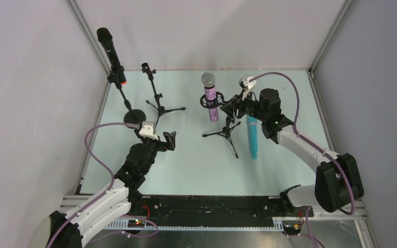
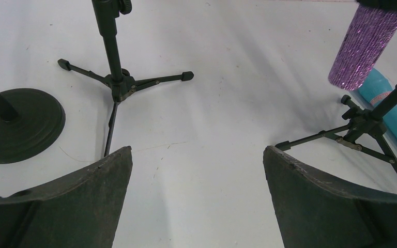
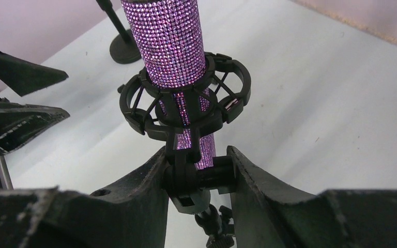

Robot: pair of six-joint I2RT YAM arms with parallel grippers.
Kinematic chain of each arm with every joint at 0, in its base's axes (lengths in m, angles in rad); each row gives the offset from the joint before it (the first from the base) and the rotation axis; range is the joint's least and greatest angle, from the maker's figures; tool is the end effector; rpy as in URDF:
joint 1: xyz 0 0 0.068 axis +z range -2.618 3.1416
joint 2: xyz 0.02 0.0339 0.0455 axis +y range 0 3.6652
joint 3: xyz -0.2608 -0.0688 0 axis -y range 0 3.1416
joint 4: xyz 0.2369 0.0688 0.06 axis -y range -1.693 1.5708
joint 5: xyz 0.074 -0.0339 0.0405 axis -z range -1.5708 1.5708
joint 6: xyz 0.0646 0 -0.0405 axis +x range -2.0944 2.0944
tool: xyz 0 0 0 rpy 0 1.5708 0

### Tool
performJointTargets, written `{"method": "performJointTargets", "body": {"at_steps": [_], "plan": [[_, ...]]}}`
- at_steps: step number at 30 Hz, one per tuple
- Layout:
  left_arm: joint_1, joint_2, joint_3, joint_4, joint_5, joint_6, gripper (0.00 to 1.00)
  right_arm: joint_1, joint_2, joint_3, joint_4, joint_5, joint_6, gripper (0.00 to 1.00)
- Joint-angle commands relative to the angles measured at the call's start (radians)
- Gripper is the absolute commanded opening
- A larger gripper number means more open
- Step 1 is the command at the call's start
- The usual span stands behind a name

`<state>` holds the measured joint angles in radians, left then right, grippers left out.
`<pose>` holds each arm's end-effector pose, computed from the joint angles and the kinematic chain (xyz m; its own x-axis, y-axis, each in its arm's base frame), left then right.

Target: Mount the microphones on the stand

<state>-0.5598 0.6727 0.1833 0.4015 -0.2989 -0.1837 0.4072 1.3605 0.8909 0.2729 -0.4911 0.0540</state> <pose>0.1699 -0.0840 0.2057 -0.1204 -0.1305 -0.9841 0.2410 0.9578 -0.1565 0.2932 0.1596 0.2893 -0.2210 -0.0435 -0.9743 -0.7631 0.6298 0.1450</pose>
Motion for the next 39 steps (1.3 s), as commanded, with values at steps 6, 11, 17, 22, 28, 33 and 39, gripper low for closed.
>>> {"method": "performJointTargets", "body": {"at_steps": [6,11,17,22,28,33,39], "plan": [[0.006,-0.013,0.005,0.024,0.005,0.003,1.0,0.0,-0.124,0.044,0.212,0.06,0.032,0.0],[0.006,-0.013,0.004,0.024,0.004,0.003,1.0,0.001,-0.149,0.044,0.278,0.115,0.031,0.0],[0.005,-0.015,0.004,0.024,0.003,0.003,1.0,0.001,-0.163,0.059,0.308,0.158,0.028,0.0],[0.006,-0.016,0.002,0.025,0.003,0.001,1.0,0.0,-0.175,0.085,0.307,0.179,0.007,0.0],[0.005,-0.018,0.001,0.024,0.002,0.0,1.0,-0.005,-0.207,0.109,0.314,0.211,-0.017,0.0],[0.006,-0.017,0.001,0.024,0.001,0.0,1.0,-0.009,-0.236,0.139,0.287,0.21,-0.037,0.0],[0.006,-0.019,0.0,0.024,0.003,0.0,1.0,-0.029,-0.273,0.153,0.291,0.245,-0.048,0.0]]}}
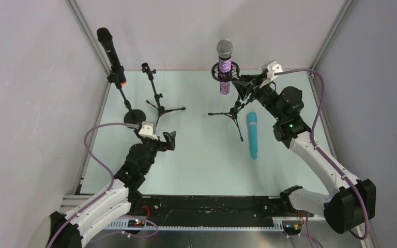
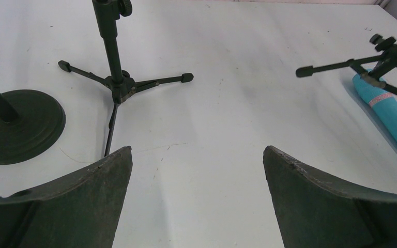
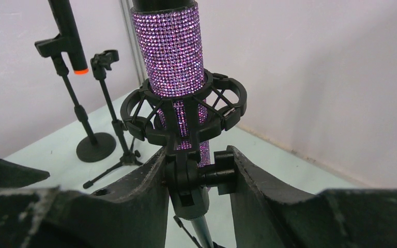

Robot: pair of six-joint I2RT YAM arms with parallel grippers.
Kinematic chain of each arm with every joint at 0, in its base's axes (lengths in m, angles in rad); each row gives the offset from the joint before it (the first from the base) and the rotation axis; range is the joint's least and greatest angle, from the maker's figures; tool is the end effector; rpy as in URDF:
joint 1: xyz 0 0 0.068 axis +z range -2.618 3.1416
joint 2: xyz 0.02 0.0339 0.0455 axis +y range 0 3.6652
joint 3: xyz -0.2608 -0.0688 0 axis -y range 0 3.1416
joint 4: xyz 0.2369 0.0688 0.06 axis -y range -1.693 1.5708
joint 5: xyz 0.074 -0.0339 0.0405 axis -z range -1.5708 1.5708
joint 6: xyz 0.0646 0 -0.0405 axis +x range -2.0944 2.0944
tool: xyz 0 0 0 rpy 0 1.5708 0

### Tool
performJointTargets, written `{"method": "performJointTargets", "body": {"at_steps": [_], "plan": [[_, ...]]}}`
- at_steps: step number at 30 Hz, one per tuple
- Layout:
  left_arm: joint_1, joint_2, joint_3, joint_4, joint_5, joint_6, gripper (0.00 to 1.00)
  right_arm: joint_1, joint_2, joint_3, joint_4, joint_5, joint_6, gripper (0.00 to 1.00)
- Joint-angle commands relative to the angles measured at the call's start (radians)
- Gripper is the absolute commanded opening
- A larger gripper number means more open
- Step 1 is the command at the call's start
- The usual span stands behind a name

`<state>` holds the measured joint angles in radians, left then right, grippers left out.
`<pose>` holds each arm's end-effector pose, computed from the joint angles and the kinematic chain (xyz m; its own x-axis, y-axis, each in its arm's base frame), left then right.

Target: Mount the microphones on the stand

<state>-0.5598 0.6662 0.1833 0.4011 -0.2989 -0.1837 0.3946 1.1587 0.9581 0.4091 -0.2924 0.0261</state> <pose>0.1693 -0.0837 0.2067 -0.1153 -0.1337 -0.9843 0.2418 0.9573 -0.1584 0.2629 0.1297 0.3922 0.1746 0.0998 -0.9796 -0.6332 0.7732 -0.0341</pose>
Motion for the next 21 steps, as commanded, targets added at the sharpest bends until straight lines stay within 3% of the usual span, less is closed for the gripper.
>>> {"method": "performJointTargets", "body": {"at_steps": [1,10,21], "plan": [[0.006,-0.013,0.0,0.024,0.002,0.0,1.0,-0.019,-0.077,0.086,0.151,0.054,-0.021,0.0],[0.006,-0.013,0.0,0.025,0.001,-0.002,1.0,-0.111,-0.161,0.085,0.046,0.212,-0.022,0.0],[0.006,-0.015,-0.001,0.024,0.001,-0.002,1.0,-0.354,-0.215,0.029,0.036,0.33,0.112,0.0]]}}
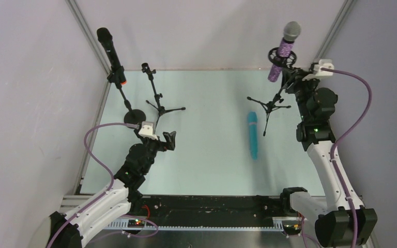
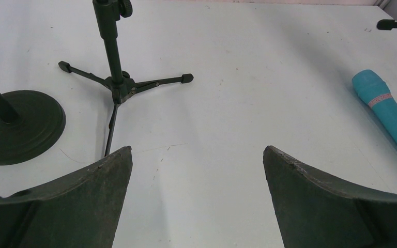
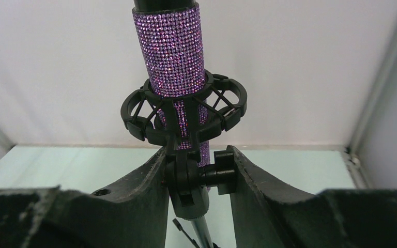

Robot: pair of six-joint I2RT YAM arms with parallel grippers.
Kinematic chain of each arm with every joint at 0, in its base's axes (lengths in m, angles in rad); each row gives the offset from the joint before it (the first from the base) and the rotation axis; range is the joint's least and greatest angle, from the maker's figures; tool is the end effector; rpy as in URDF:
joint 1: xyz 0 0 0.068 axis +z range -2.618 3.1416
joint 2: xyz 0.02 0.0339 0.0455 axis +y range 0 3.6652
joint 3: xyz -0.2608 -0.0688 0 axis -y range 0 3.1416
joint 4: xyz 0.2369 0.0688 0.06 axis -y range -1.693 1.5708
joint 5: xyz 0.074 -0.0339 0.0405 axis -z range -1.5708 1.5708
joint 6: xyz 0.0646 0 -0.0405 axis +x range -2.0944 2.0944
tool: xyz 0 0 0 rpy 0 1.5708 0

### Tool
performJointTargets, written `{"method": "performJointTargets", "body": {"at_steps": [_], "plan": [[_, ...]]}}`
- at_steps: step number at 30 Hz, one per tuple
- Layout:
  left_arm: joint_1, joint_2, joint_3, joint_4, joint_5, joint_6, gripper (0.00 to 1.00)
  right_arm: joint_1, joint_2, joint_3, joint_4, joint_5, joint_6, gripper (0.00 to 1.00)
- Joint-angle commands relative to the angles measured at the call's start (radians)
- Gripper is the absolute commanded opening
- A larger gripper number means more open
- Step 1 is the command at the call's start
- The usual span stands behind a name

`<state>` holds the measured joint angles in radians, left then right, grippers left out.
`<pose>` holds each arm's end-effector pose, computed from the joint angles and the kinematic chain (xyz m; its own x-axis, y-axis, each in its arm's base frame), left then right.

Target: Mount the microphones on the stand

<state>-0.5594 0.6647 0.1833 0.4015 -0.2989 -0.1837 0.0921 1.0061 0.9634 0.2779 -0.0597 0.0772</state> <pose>0.1693 -0.0835 0.2070 -0.1137 -0.1348 -0.9843 0.2417 0.9573 -0.1590 0.2529 0.0272 0.4159 0.2198 0.0976 -0.9706 -0.1670 0.9841 0.0611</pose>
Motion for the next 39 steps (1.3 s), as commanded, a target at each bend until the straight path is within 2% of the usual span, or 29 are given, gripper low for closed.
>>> {"method": "performJointTargets", "body": {"at_steps": [1,8,16,32,39], "plan": [[0.006,-0.013,0.002,0.024,0.001,-0.002,1.0,-0.068,-0.065,0.014,0.172,0.132,0.055,0.0],[0.005,-0.014,-0.001,0.023,0.001,-0.002,1.0,-0.097,-0.046,-0.028,0.185,0.267,-0.013,0.0],[0.007,-0.019,-0.002,0.024,0.001,-0.002,1.0,-0.111,-0.003,-0.168,0.365,0.358,-0.072,0.0],[0.007,-0.02,-0.003,0.024,0.0,-0.003,1.0,-0.094,0.026,-0.336,0.423,0.427,-0.04,0.0],[0.006,-0.018,-0.002,0.024,0.001,-0.002,1.0,-0.036,0.007,-0.424,0.431,0.465,-0.036,0.0]]}}
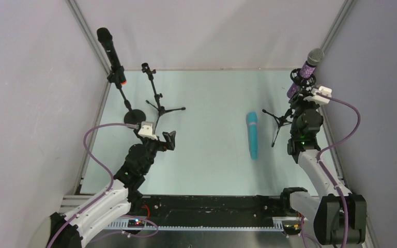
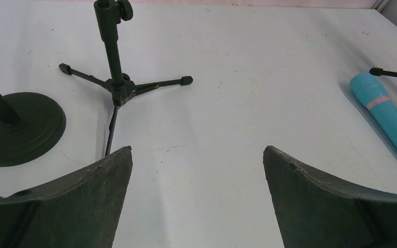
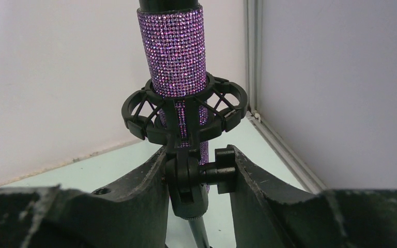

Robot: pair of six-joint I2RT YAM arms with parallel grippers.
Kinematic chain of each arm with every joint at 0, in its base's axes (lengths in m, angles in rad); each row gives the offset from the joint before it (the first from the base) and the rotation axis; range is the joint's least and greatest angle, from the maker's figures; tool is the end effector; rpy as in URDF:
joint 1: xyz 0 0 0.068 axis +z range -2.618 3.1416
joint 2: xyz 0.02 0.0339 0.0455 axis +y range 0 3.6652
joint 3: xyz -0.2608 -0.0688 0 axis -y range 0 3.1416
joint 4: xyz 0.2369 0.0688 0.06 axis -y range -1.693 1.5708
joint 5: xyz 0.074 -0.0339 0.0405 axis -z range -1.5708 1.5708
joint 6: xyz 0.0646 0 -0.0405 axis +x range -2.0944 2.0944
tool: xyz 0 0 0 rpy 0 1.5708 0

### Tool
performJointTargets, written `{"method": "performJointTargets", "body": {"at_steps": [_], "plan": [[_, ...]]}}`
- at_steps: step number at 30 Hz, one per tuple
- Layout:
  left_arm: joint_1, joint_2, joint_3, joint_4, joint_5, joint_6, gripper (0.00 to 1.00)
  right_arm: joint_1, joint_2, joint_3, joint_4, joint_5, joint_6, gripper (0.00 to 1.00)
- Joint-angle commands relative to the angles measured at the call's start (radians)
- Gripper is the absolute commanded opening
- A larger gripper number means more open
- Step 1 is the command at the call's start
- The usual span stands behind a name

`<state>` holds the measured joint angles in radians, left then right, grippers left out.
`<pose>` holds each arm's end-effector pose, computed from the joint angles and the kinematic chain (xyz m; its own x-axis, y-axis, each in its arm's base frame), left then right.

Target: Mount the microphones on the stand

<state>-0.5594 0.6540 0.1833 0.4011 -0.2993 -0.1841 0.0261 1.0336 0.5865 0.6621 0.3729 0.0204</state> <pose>0.1684 -0.0830 0.2088 -0.1051 -0.1406 -0.9845 0.2426 0.9564 -0.1625 0.2577 -0.0168 0.3179 0.2200 0.0247 -0.9752 0.3271 0.9399 0.0976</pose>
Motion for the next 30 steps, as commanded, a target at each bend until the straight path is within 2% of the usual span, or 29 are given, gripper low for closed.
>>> {"method": "performJointTargets", "body": {"at_steps": [1,10,21,30], "plan": [[0.006,-0.008,-0.002,0.025,0.001,-0.003,1.0,0.037,-0.02,-0.053,0.049,0.035,0.021,0.0],[0.006,-0.013,-0.005,0.024,0.002,-0.003,1.0,0.091,0.02,-0.119,0.114,0.125,-0.045,0.0],[0.006,-0.011,-0.003,0.025,0.001,-0.003,1.0,0.135,0.132,-0.12,0.182,0.167,-0.09,0.0],[0.005,-0.01,-0.004,0.025,0.0,-0.002,1.0,0.203,0.242,-0.121,0.233,0.276,-0.128,0.0]]}}
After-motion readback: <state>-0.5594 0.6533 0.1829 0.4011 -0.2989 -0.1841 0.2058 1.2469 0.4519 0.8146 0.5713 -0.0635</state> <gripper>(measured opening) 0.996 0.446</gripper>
